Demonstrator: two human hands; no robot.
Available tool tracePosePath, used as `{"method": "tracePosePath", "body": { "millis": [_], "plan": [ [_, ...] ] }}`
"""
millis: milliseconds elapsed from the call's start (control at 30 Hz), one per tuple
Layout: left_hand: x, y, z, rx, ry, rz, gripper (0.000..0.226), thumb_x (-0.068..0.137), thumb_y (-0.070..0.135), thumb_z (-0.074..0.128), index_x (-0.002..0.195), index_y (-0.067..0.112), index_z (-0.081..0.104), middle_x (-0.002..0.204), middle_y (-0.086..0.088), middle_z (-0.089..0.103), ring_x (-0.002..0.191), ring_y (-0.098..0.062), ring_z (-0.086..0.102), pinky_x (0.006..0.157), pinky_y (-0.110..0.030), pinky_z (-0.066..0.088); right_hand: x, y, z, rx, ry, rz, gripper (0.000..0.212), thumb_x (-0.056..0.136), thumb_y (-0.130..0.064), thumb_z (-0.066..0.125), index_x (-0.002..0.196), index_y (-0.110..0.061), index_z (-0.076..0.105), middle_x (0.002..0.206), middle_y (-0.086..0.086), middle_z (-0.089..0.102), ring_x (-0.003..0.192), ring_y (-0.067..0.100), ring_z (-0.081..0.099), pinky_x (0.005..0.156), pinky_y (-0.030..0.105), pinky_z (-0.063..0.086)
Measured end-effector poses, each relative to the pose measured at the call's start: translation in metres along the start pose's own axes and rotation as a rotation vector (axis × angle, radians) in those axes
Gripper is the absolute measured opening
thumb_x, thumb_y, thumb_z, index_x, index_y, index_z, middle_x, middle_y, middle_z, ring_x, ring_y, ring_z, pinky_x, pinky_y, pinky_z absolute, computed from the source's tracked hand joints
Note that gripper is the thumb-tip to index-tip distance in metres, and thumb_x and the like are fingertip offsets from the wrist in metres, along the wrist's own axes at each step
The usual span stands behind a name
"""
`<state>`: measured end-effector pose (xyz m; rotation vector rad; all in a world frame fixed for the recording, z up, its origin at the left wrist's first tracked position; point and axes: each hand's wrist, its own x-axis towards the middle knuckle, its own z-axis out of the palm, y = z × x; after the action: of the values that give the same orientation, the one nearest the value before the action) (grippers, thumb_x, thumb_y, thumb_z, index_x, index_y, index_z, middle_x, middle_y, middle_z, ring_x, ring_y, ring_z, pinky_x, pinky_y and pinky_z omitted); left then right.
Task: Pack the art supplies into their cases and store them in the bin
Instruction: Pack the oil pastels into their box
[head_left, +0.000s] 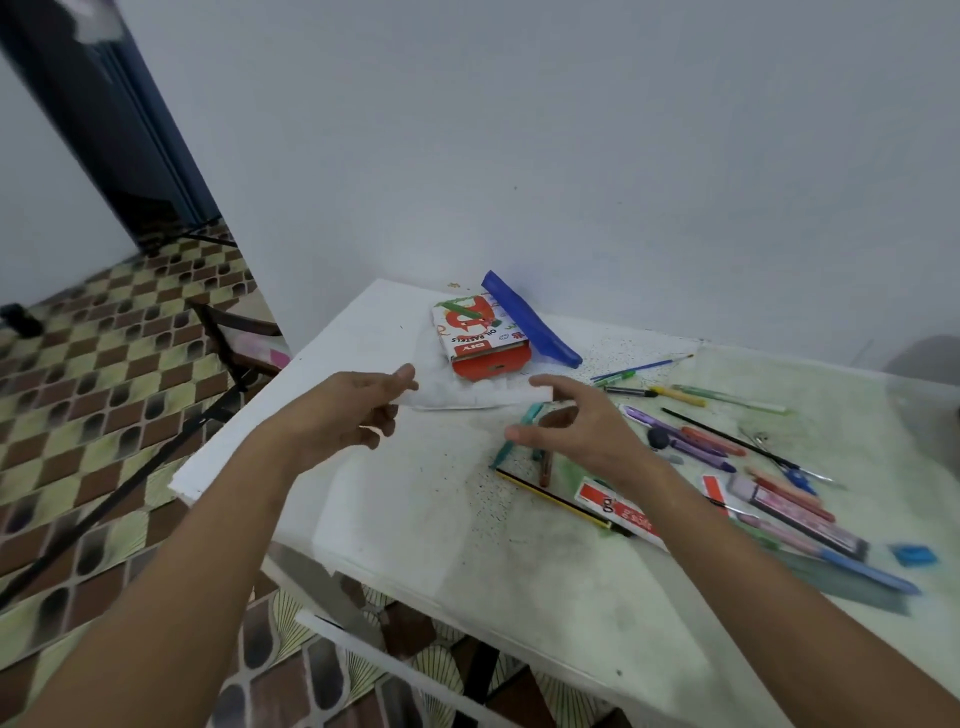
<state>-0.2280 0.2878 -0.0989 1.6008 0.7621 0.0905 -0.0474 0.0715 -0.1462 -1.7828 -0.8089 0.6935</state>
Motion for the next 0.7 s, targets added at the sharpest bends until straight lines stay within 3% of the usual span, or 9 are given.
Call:
{"method": "tracePosePath", "body": {
  "millis": [67,133,200,333,467,600,700],
  "plan": [
    [-0.009,0.002,0.014,-0.033,-0.073,0.065,0.052,0.072,0.039,0.074,0.114,0.01,0.068,0.081,-0.005,0.055,0.075,-0.019,0.052,0.062,-0.029,0.045,-0.011,0.002,-0.016,-0.054,0.103,-0.058,0.043,0.075,-0.038,0.079,0.113,-0.024,0.065,0.099,0.003,0.064,0.072,0.008,0.061,0.064,0.019,0.047],
    [-0.016,0.006,0.032,0.02,-0.069,0.133,0.039,0.079,0.02,0.074,0.115,0.008,0.067,0.081,-0.005,0.058,0.072,-0.017,0.05,0.059,-0.026,0.044,-0.022,0.001,-0.031,-0.093,0.221,-0.061,0.028,0.083,-0.038,0.071,0.102,-0.018,0.068,0.093,0.002,0.064,0.067,0.01,0.056,0.057,0.016,0.043],
    [-0.021,0.012,0.054,0.069,0.035,0.181,0.022,0.085,0.011,0.07,0.106,0.012,0.072,0.073,-0.004,0.058,0.066,-0.018,0.045,0.057,-0.028,0.041,-0.035,-0.002,-0.046,-0.116,0.267,-0.035,0.03,0.086,-0.043,0.066,0.099,-0.016,0.068,0.094,0.0,0.064,0.072,0.013,0.056,0.058,0.019,0.041],
    [-0.034,0.024,0.093,0.022,0.157,0.219,0.01,0.089,0.021,0.066,0.096,0.021,0.074,0.072,0.001,0.059,0.063,-0.013,0.045,0.058,-0.029,0.041,-0.066,-0.005,-0.071,0.113,0.189,0.071,0.022,0.091,-0.034,0.063,0.089,-0.012,0.067,0.081,-0.004,0.068,0.073,0.013,0.064,0.062,0.022,0.05],
    [-0.04,0.021,0.121,-0.017,0.022,0.168,0.023,0.091,0.027,0.064,0.112,0.019,0.068,0.097,-0.002,0.073,0.079,-0.02,0.066,0.07,-0.031,0.054,-0.092,0.013,-0.085,0.281,0.176,0.166,0.026,0.09,-0.031,0.064,0.098,-0.007,0.07,0.093,0.006,0.075,0.087,0.025,0.071,0.081,0.037,0.057],
    [-0.04,0.003,0.142,-0.062,-0.094,0.075,0.036,0.087,0.016,0.068,0.121,0.02,0.057,0.102,-0.009,0.073,0.089,-0.028,0.071,0.077,-0.037,0.059,-0.119,0.031,-0.084,0.51,0.285,0.241,0.024,0.091,-0.02,0.064,0.107,-0.002,0.067,0.099,0.012,0.073,0.088,0.025,0.071,0.083,0.04,0.058],
    [-0.043,-0.02,0.152,-0.111,-0.084,0.012,0.035,0.086,0.009,0.068,0.118,0.012,0.052,0.1,-0.019,0.07,0.08,-0.033,0.071,0.076,-0.044,0.059,-0.143,0.048,-0.068,0.661,0.399,0.316,0.03,0.088,-0.009,0.065,0.116,0.001,0.059,0.101,0.016,0.072,0.083,0.026,0.071,0.075,0.04,0.06]
  ]
}}
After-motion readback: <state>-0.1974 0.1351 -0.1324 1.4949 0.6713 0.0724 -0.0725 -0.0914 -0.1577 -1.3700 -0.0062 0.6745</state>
